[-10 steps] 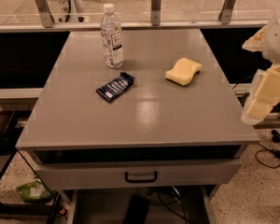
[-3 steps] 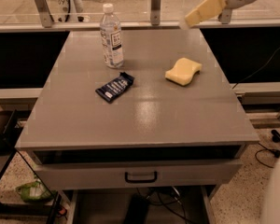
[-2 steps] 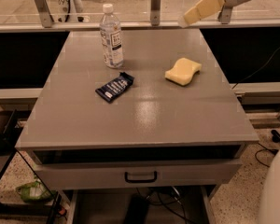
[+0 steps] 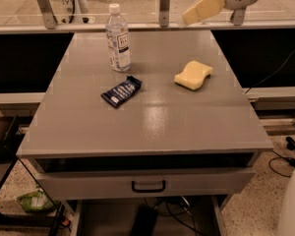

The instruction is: Move blue plastic bottle near sponge

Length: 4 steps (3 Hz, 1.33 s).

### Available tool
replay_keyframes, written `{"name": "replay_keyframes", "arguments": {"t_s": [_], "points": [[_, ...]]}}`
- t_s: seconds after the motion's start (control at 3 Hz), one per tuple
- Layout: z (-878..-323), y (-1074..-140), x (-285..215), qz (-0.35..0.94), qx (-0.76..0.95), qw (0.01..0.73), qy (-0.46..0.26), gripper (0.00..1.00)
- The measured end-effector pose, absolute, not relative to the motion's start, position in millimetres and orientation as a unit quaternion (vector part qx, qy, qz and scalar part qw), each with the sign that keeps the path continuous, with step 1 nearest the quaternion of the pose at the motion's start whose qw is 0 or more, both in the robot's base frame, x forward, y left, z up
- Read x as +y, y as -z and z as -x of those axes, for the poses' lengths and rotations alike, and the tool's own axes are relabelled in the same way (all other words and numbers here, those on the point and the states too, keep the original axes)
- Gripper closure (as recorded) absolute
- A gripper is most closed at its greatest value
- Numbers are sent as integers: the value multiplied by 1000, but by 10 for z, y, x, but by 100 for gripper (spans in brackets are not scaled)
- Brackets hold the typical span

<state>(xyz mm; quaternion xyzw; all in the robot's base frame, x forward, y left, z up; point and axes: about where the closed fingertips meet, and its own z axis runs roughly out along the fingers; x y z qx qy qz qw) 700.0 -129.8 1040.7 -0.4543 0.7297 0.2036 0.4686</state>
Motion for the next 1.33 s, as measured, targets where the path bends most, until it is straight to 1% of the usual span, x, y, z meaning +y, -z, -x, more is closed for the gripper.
{"name": "replay_keyframes", "arguments": {"t_s": [0.33, 0.67, 1.0, 1.33], "points": [[-7050, -10339, -989, 431, 738, 483, -194, 0], [-7115, -10149, -683, 425, 747, 488, -151, 0], [-7185, -9927, -395, 443, 746, 480, -130, 0], [-7326, -9760, -216, 450, 745, 473, -137, 0]]}}
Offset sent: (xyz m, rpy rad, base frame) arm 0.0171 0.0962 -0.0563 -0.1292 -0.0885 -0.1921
